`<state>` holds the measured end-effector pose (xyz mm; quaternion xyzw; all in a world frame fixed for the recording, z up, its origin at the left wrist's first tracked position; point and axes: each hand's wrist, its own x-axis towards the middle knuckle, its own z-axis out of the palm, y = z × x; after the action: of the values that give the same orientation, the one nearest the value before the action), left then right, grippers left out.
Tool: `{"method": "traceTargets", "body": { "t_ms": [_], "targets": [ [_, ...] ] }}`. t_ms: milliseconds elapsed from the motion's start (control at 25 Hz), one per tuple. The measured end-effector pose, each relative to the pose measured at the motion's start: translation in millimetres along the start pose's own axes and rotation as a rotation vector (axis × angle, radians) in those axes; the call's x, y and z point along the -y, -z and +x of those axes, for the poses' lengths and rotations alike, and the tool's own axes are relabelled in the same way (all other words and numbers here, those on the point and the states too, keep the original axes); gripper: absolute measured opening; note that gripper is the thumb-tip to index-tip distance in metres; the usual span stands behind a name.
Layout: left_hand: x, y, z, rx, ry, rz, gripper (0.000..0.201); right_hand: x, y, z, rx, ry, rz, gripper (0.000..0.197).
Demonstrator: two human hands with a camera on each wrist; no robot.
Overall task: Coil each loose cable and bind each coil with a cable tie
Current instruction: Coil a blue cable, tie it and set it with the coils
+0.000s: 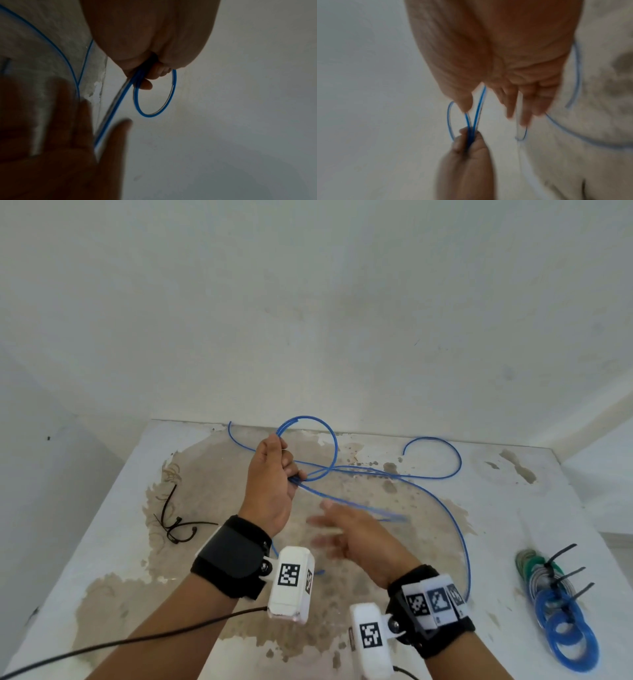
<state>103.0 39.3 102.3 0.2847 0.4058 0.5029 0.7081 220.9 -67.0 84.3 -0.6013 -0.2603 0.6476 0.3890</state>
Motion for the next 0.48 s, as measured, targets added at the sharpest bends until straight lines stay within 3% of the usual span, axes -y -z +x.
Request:
{"method": "traceTargets", "body": {
  "t_ms": [80,120,320,480],
  "targets": [
    [8,2,-4,-0.007,0.012,0.007,0.032,5,4,8,-0.233,0.097,0.569,0.024],
    [12,3,-6,-0.015,0.025,0.006,0.033,8,9,11,-0.289,0.153,0.698,0.023],
    [12,3,-2,-0.077,0.134,-0.135,0.029,12,12,8,-0.306,0.269,0.375,0.027],
    [3,4,7,-0.112,0.122,-0.162,0.029,9,12,3,-0.275,0.330,0.179,0.028]
  ]
}}
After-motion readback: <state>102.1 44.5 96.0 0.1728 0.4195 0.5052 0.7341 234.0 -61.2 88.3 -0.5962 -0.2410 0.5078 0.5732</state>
